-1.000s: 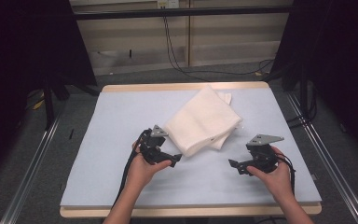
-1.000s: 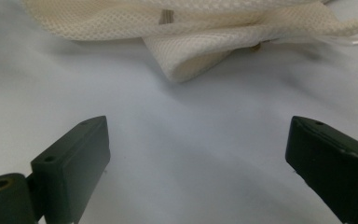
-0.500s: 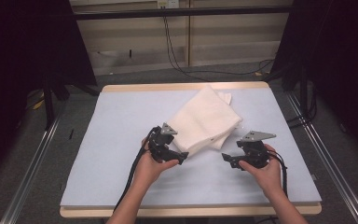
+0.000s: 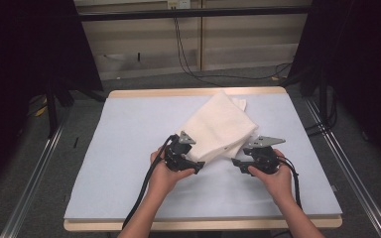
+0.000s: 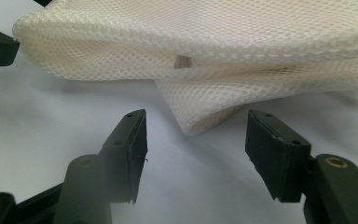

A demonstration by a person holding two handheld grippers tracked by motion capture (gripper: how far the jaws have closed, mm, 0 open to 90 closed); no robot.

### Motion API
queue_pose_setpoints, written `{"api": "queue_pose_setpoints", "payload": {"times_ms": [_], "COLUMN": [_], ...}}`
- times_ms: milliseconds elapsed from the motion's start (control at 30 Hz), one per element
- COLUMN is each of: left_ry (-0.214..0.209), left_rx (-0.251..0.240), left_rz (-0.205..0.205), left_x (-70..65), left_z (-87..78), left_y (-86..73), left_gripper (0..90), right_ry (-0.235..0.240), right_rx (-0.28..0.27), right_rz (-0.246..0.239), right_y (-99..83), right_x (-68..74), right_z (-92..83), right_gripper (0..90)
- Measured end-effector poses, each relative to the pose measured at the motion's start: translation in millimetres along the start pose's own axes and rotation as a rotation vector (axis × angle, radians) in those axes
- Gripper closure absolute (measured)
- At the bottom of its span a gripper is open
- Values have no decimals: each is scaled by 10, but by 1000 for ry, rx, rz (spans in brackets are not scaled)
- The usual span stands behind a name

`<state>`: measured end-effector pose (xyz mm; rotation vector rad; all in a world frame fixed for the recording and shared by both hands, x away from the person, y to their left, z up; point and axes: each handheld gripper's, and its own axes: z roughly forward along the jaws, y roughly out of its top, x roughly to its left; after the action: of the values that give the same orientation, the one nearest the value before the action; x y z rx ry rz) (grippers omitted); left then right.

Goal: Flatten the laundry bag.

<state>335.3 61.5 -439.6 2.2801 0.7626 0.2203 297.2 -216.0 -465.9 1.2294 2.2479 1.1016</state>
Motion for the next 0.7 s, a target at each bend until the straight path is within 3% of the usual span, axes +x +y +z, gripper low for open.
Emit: {"api": "queue_pose_setpoints", "payload": {"times_ms": [233,333,500,533,700], "left_ry": [17,18,28,9,14], "left_rx": [28,25,28,28,55], "left_rz": [-8,-15,-22,-27,-8], "left_x": [31,34,50,57,49], "left_z": [18,22,17,26,57], "left_y": [-10,-10,-8,-2,19], "left_gripper": [383,401,356,357,417], "right_ry": [14,16,5,-6,5], "right_rx": [15,24,31,32,37], "right_rz": [-2,3,0,4,6], "right_y": [-9,-11,-6,3,24], "right_x": [19,26,28,24,21], "right_z": [111,144,176,180,180], "right_gripper": [445,488,603,664,808]}}
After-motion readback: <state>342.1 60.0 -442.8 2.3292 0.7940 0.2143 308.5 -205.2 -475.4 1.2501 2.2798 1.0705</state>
